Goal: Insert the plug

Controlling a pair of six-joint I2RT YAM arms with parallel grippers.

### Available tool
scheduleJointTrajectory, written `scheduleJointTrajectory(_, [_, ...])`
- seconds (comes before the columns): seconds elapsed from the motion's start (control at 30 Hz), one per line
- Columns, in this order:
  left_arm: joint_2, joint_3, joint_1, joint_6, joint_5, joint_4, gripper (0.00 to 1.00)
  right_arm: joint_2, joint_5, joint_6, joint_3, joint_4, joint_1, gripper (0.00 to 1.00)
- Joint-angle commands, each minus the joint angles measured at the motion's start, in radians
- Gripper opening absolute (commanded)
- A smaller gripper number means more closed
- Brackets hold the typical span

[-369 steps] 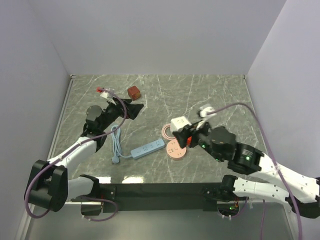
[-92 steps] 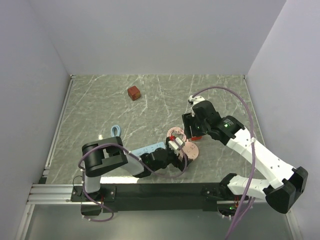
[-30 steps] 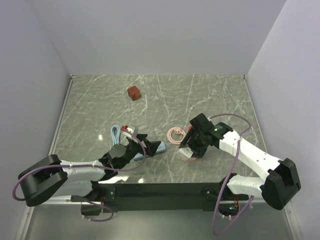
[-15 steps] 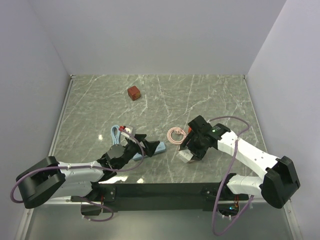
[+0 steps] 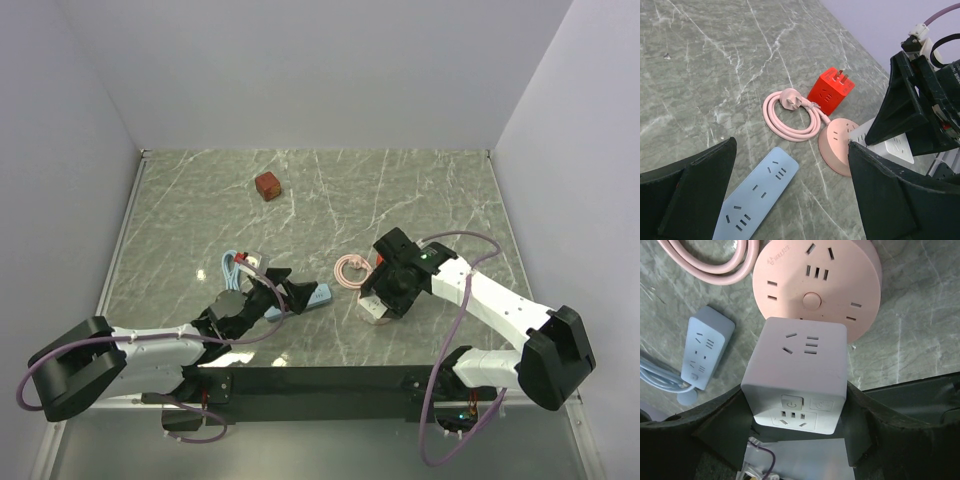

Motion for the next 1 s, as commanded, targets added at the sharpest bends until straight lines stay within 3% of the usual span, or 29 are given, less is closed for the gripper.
scheduleJointTrajectory(0.0, [-0.023, -0.010, 0.007, -0.017, 0.025, 0.027, 0.99, -0.018, 0.018, 0.067, 0.011, -0.017, 0.008, 0.00])
scheduleJointTrajectory(0.63, [-0.068, -0.036, 0.007, -0.032, 0.042, 0.035, 0.99, 0.008, 0.099, 0.265, 0.063, -0.069, 0.091, 0.00])
scheduleJointTrajectory(0.97, [-0.064, -0.029, 0.007, -0.032, 0.041, 0.021, 0.99, 0.039, 0.073, 0.272, 0.052, -0.007, 0.091, 0.00])
